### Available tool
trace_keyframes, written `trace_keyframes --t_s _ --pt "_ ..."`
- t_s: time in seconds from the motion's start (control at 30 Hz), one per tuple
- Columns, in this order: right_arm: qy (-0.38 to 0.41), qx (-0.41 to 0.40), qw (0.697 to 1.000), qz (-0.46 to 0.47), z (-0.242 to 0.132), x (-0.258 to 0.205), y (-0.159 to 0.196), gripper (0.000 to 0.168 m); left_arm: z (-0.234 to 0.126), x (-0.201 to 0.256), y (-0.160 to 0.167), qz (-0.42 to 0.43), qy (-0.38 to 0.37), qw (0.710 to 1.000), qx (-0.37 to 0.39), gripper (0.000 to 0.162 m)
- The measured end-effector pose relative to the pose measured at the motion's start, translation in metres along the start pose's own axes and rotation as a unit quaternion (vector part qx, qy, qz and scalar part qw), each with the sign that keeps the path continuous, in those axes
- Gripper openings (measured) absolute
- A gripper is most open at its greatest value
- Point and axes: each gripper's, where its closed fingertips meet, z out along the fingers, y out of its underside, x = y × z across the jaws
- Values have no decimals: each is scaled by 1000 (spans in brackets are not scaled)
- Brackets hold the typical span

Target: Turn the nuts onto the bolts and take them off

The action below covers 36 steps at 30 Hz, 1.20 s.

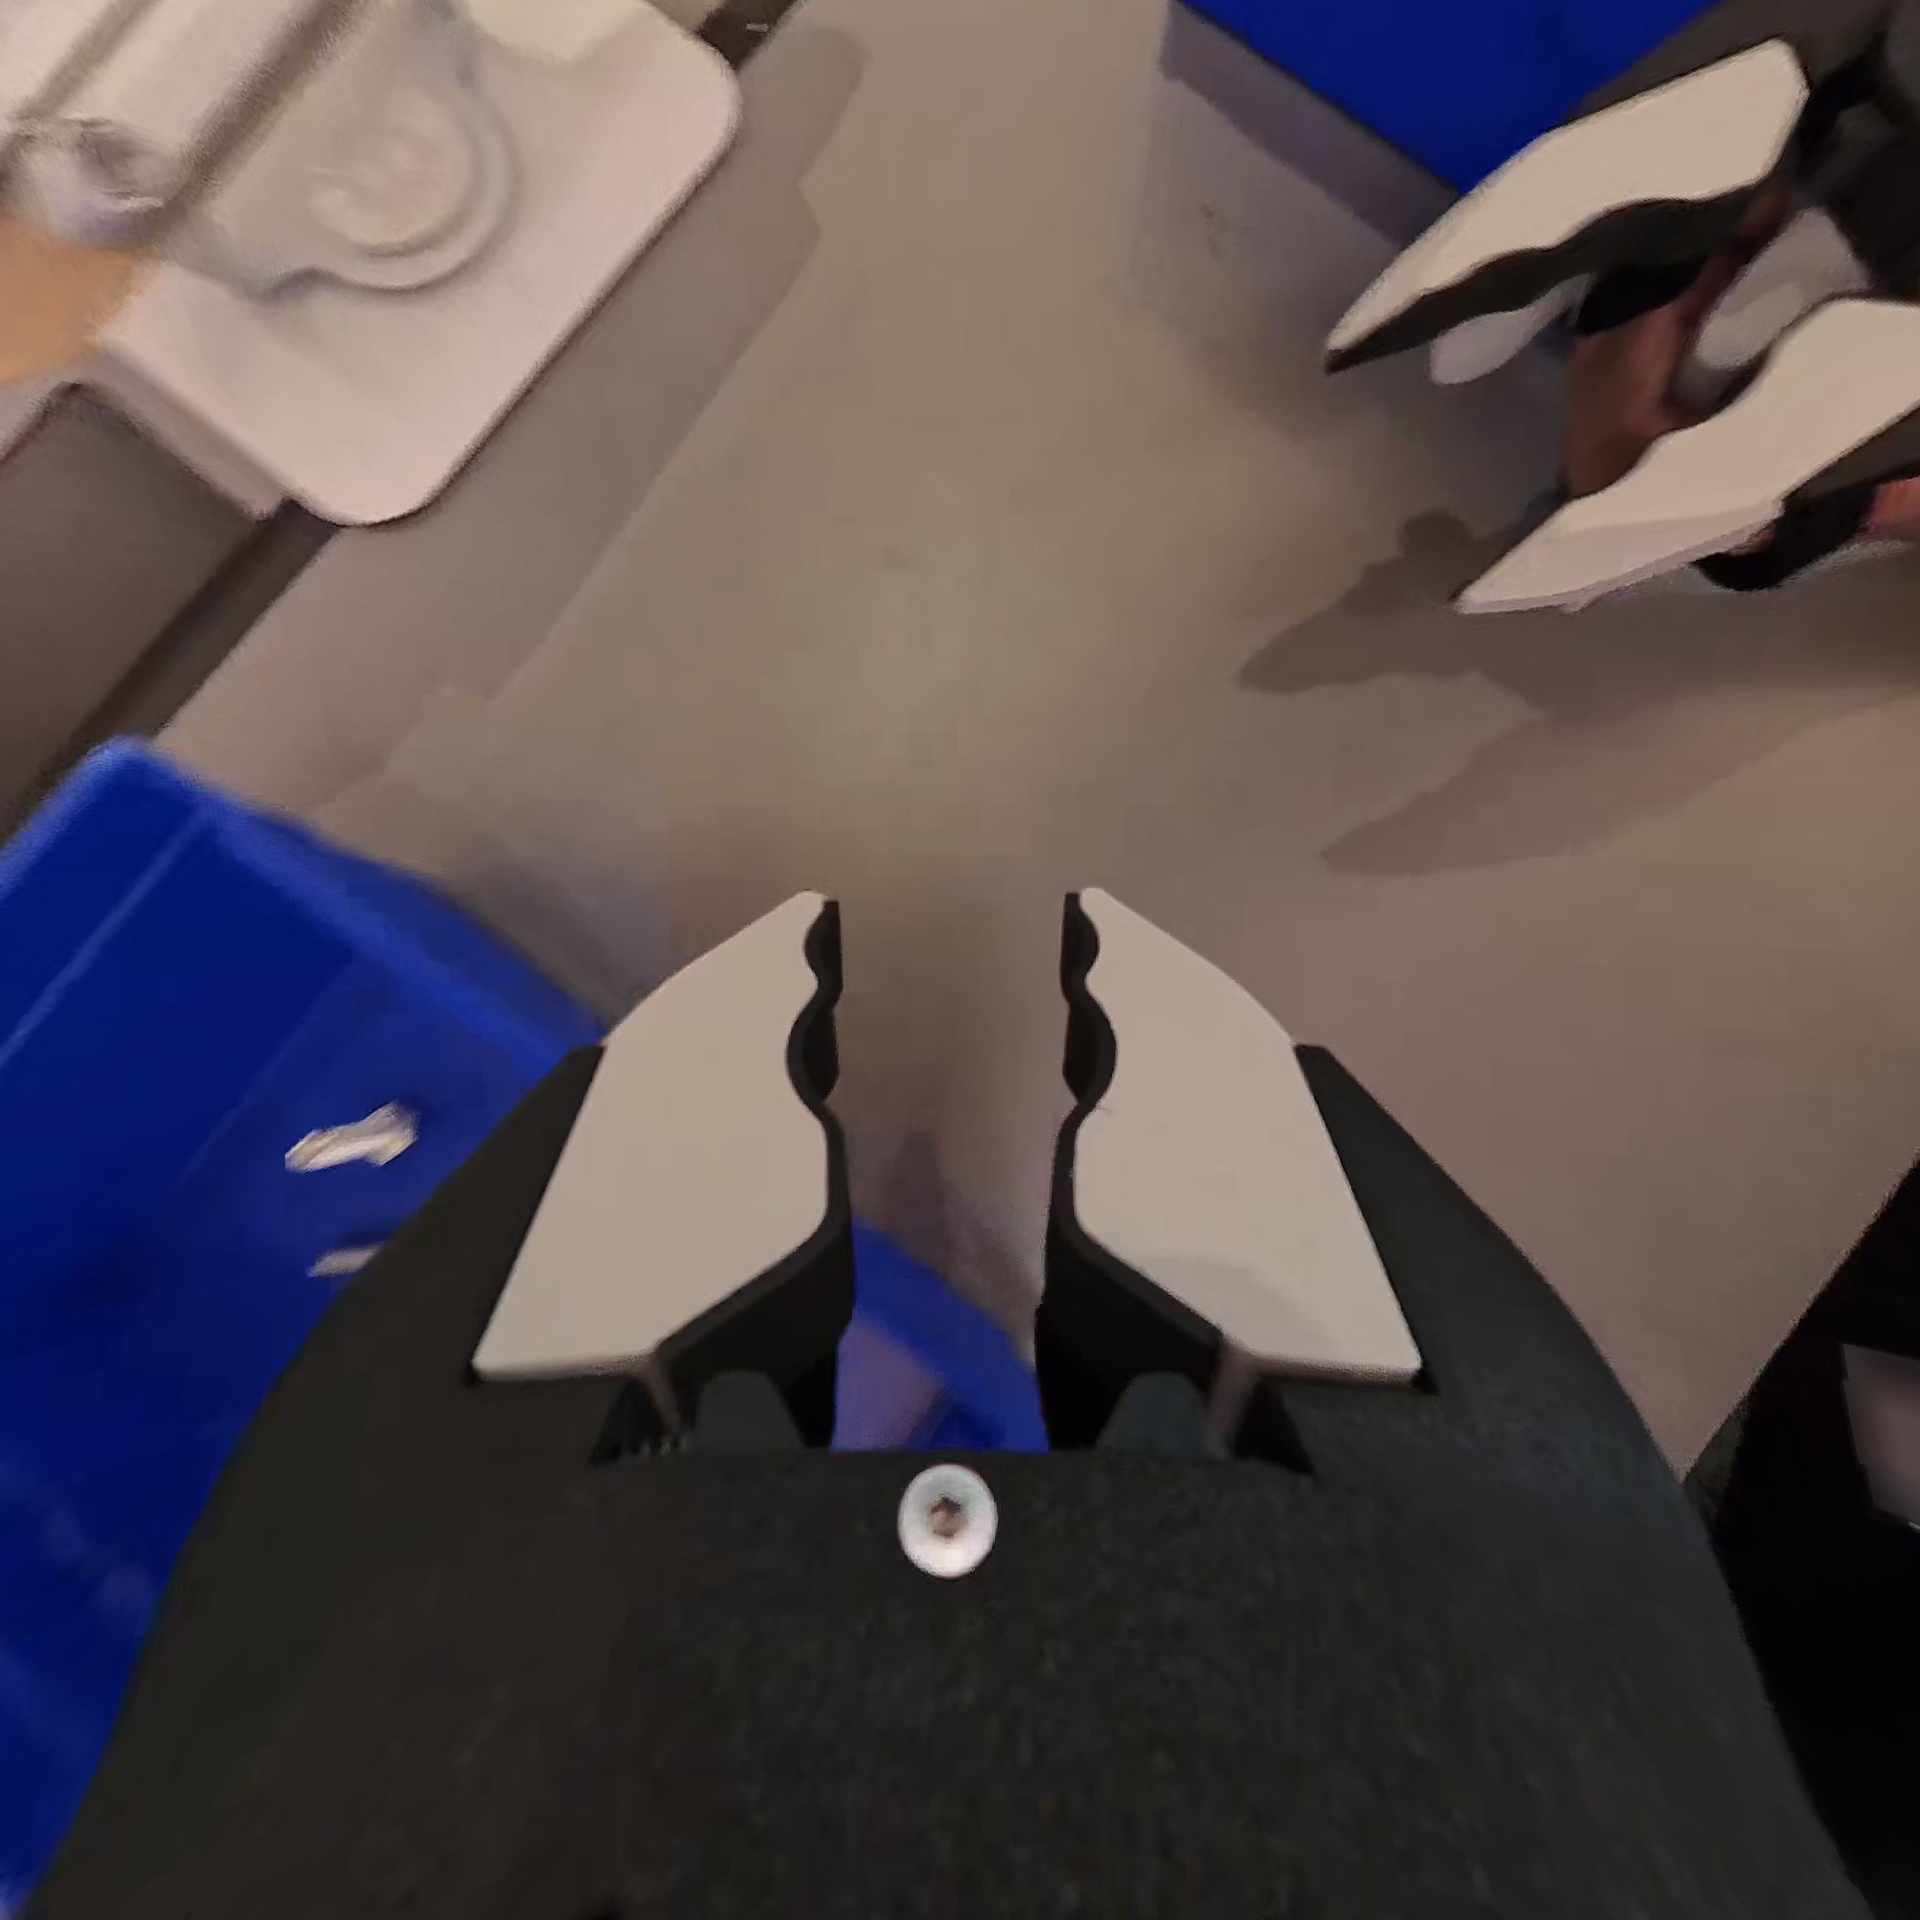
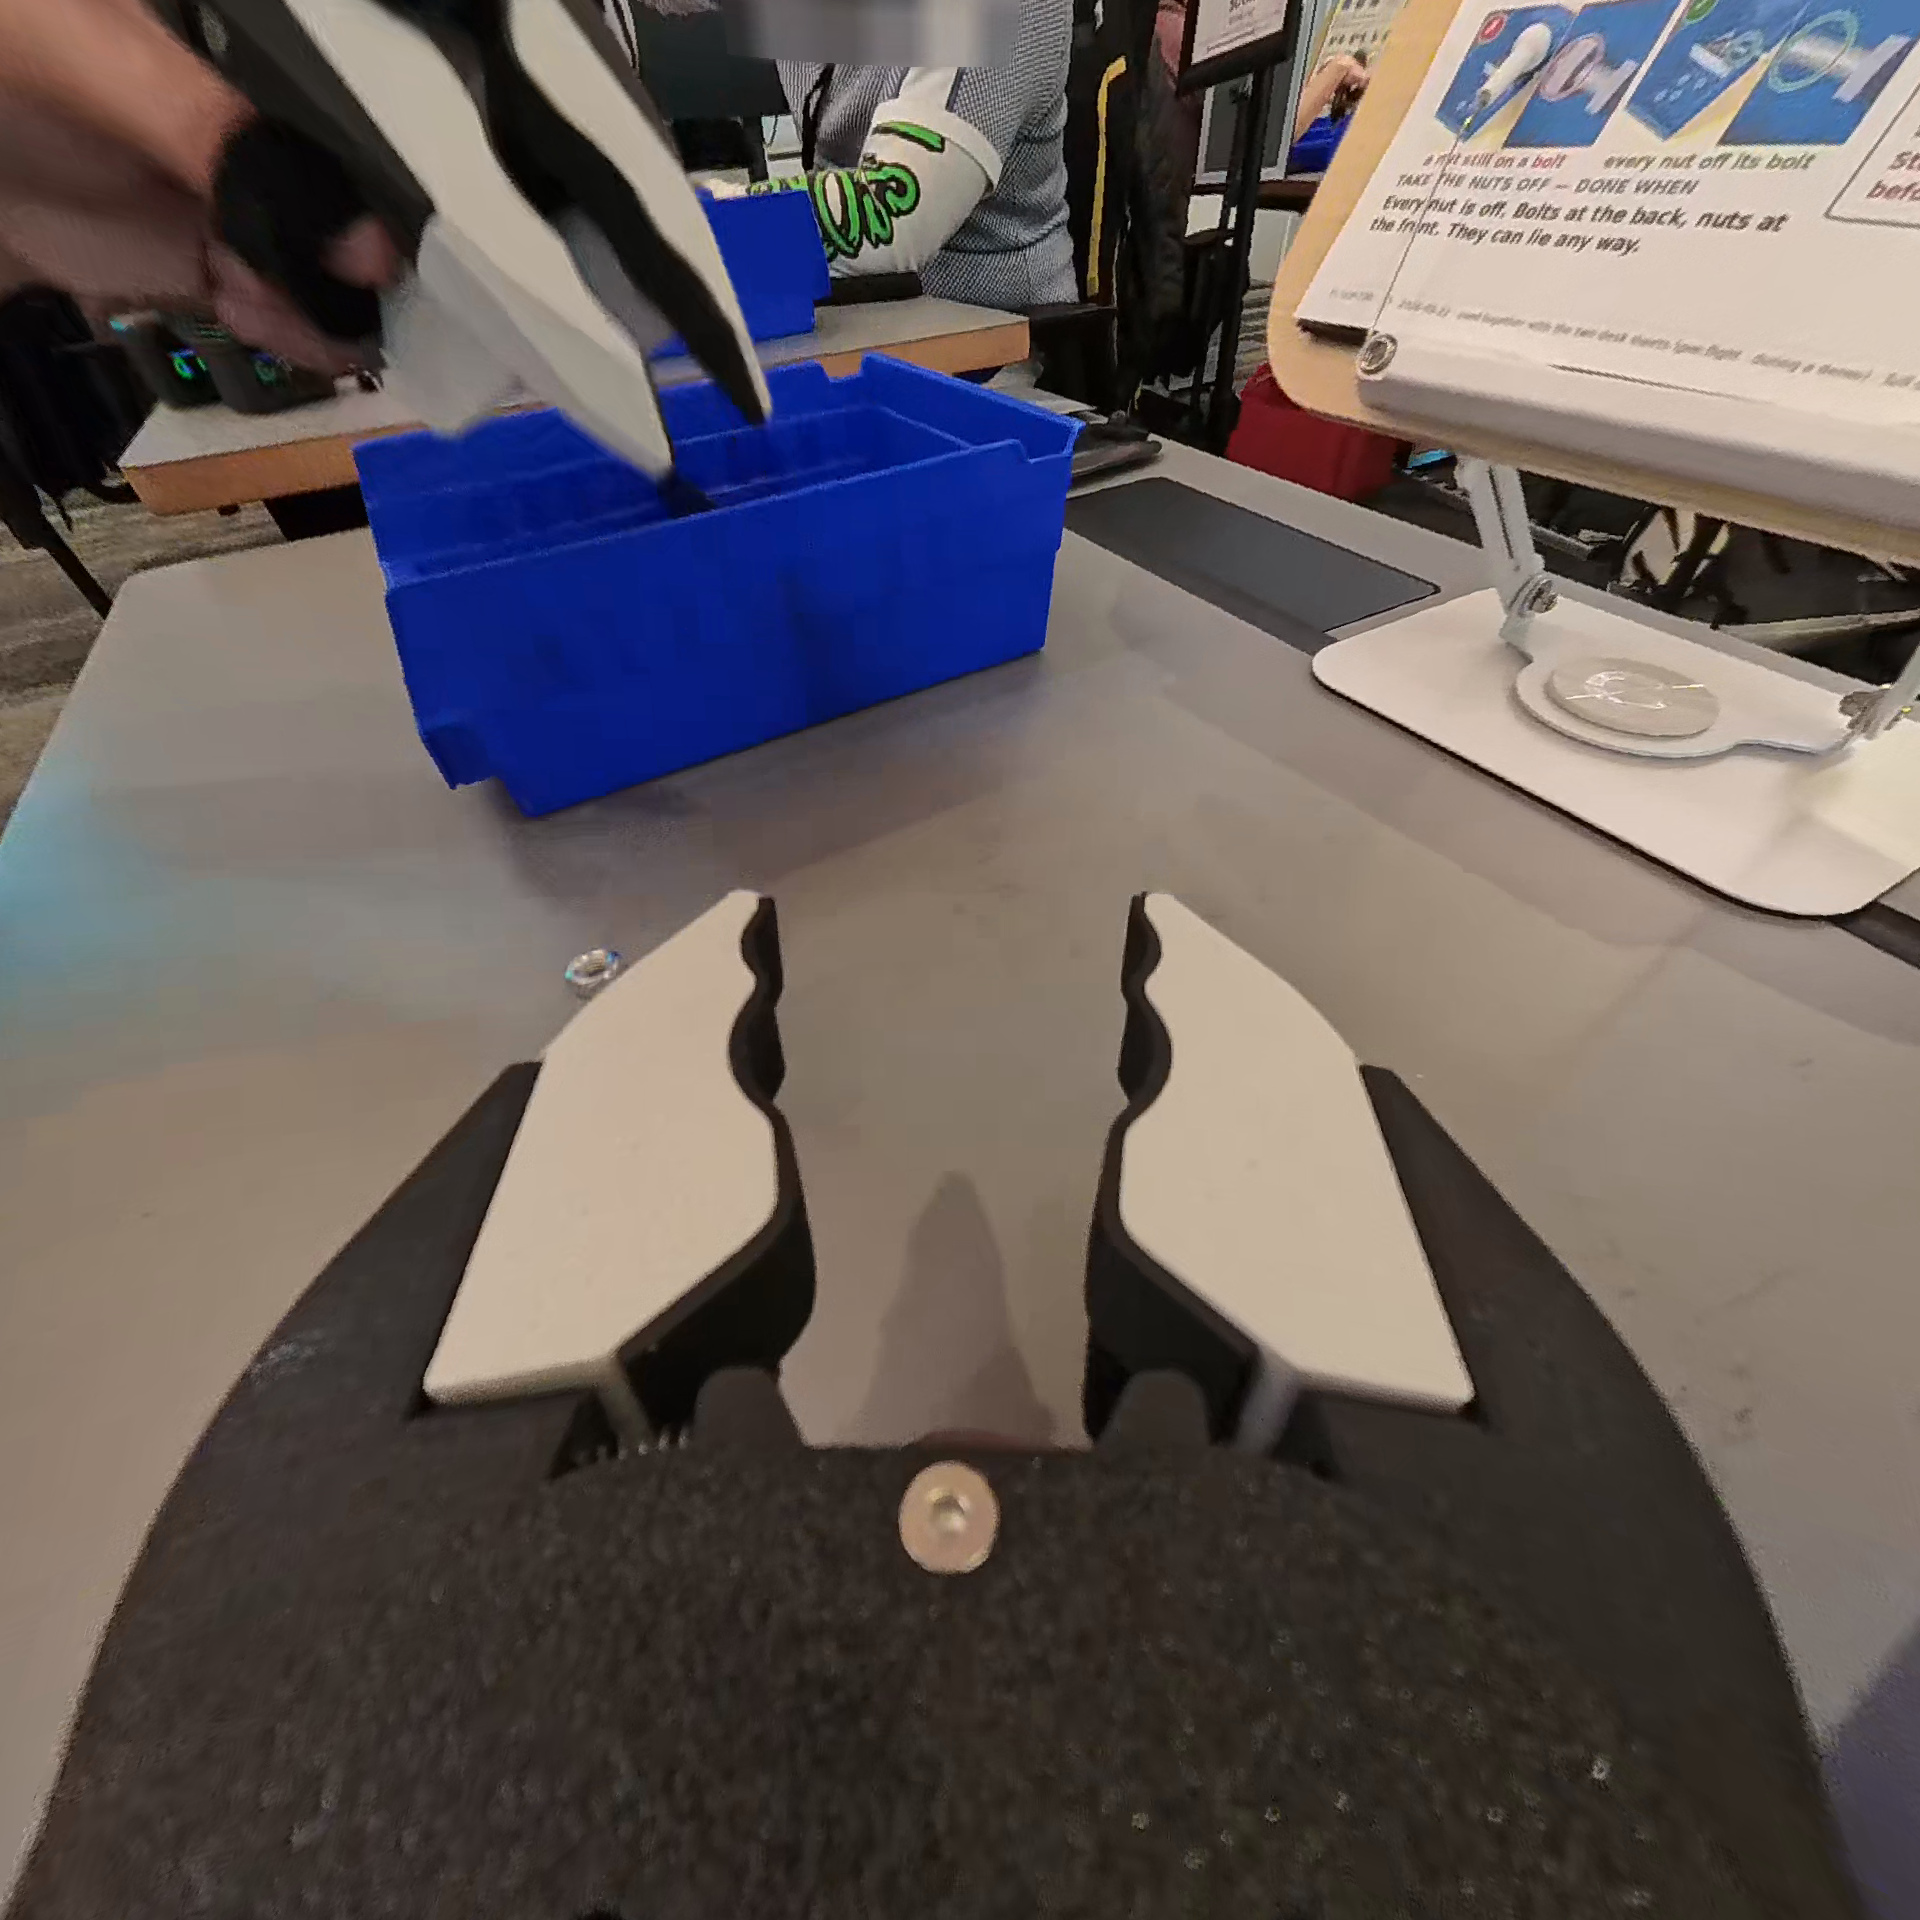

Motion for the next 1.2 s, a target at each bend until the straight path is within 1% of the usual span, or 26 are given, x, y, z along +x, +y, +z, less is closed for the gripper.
trace_keyframes --t_s 0.07,0.1,0.17,0.27,0.33,0.4,0.53,0.63,0.7,0.73,0.77,0.8,0.87,0.97,1.03,1.07,1.1,1.13,1.17,1.2 --pt "-6 -1 1000 1 1 -3 1 63 -27 -34 4 -43 -35 998 7 40" --pt "-9 -2 1000 1 2 -5 1 63 -39 -51 5 -75 -39 996 12 40" --pt "-10 -6 1000 -3 4 -6 3 63 -54 -94 14 -144 -65 987 6 40" --pt "-14 -15 1000 -5 6 -8 8 63 -55 -152 37 -192 -122 973 -33 40" --pt "-15 -20 1000 -4 8 -8 11 63 -40 -172 55 -214 -117 967 -73 40" --pt "-17 -24 1000 -5 8 -8 13 63 -19 -181 71 -229 -96 963 -107 39" --pt "-16 -26 1000 -7 8 -7 13 63 16 -191 108 -196 -91 955 -205 37" --pt "-17 -24 1000 -4 7 -6 12 63 36 -191 117 -197 -67 952 -223 36" --pt "-17 -24 1000 -4 7 -6 12 63 44 -194 121 -191 -67 951 -233 33" --pt "-17 -24 1000 -3 7 -6 12 63 47 -196 124 -189 -69 949 -241 26" --pt "-17 -25 1000 -3 7 -6 12 63 50 -197 127 -185 -71 948 -251 14" --pt "-16 -26 1000 -3 7 -5 12 63 53 -197 129 -181 -66 947 -256 9" --pt "-16 -26 1000 -3 7 -5 12 63 56 -197 129 -180 -66 948 -254 9" --pt "-16 -25 1000 -2 7 -5 11 63 50 -197 134 -153 -79 947 -269 9" --pt "-17 -24 1000 0 6 -5 11 63 40 -198 129 -151 -86 955 -238 9" --pt "-19 -23 1000 1 6 -5 10 63 32 -195 119 -156 -81 964 -199 9" --pt "-21 -22 1000 2 6 -6 10 63 21 -191 104 -165 -69 973 -142 9" --pt "-25 -19 999 5 6 -7 10 63 7 -179 84 -168 -37 983 -67 9" --pt "-34 -15 999 8 6 -9 8 62 -11 -161 58 -168 9 985 27 9" --pt "-46 -7 999 15 5 -12 5 63 -33 -138 32 -163 56 977 123 8"
